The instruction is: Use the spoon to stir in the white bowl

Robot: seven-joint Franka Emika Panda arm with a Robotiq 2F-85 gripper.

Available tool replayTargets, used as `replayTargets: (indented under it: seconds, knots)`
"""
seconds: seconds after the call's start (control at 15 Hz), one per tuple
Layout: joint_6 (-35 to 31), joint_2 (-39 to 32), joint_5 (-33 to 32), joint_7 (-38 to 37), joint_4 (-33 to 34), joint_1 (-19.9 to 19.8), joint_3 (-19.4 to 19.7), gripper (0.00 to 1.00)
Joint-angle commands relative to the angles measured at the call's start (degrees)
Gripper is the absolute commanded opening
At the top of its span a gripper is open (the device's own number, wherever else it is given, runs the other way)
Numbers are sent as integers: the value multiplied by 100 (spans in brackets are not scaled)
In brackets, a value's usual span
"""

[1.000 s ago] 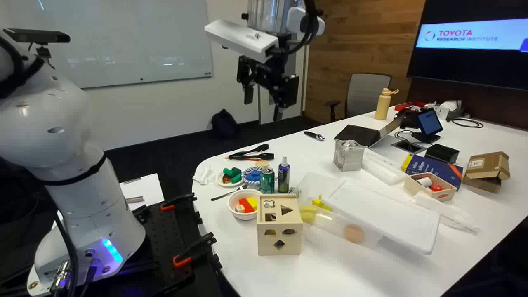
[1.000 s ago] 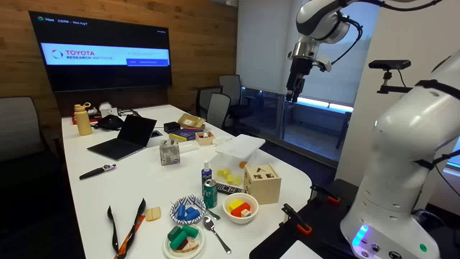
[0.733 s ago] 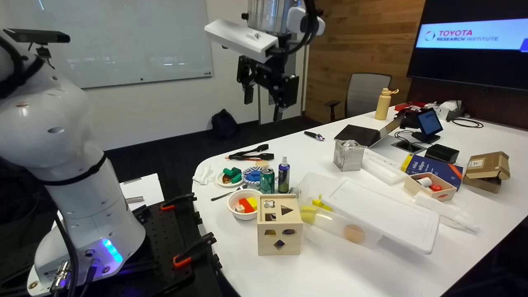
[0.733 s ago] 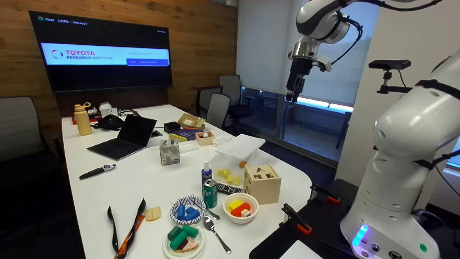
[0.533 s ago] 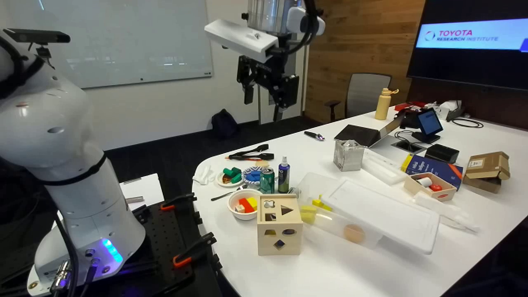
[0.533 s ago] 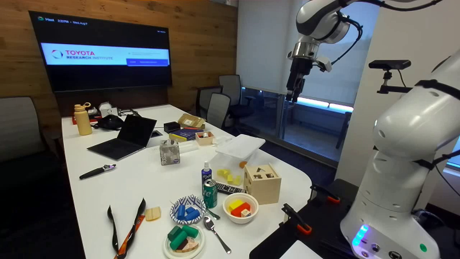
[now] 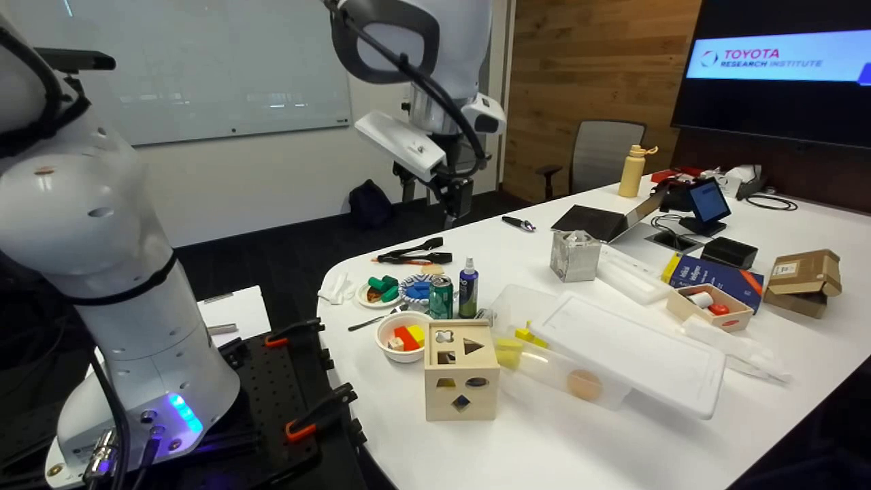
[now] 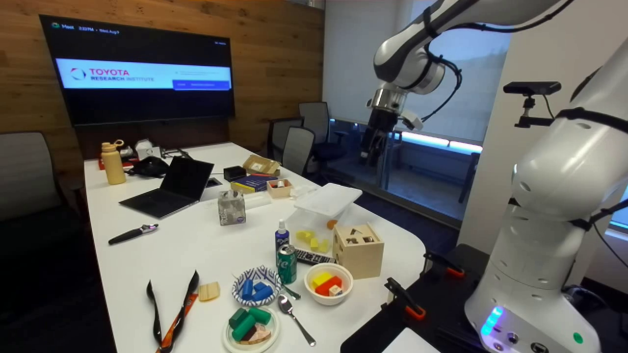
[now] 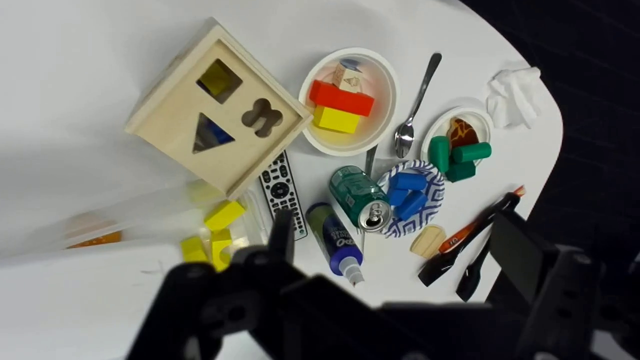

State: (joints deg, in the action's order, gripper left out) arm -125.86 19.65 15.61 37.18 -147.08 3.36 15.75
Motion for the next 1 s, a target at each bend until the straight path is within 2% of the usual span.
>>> replayTargets:
  seconds: [0.0,0.2,0.33,0.53,0.67,0.93]
  knots:
    - [-1147,-894,897,64,-198,431,-506,100]
    - [-1896,-1890,1858,37,-49,805,-1108,100]
    - [-2347,-2457,2168,-379,34,836,-1627,100]
    - [-2845,-2951,2400,-1087,18,711,-2226,100]
    - [-3080,-3253,2680,-1294,21,581,-2541,100]
    - [-3136,-3950,3885,-594,293,45,-3163,100]
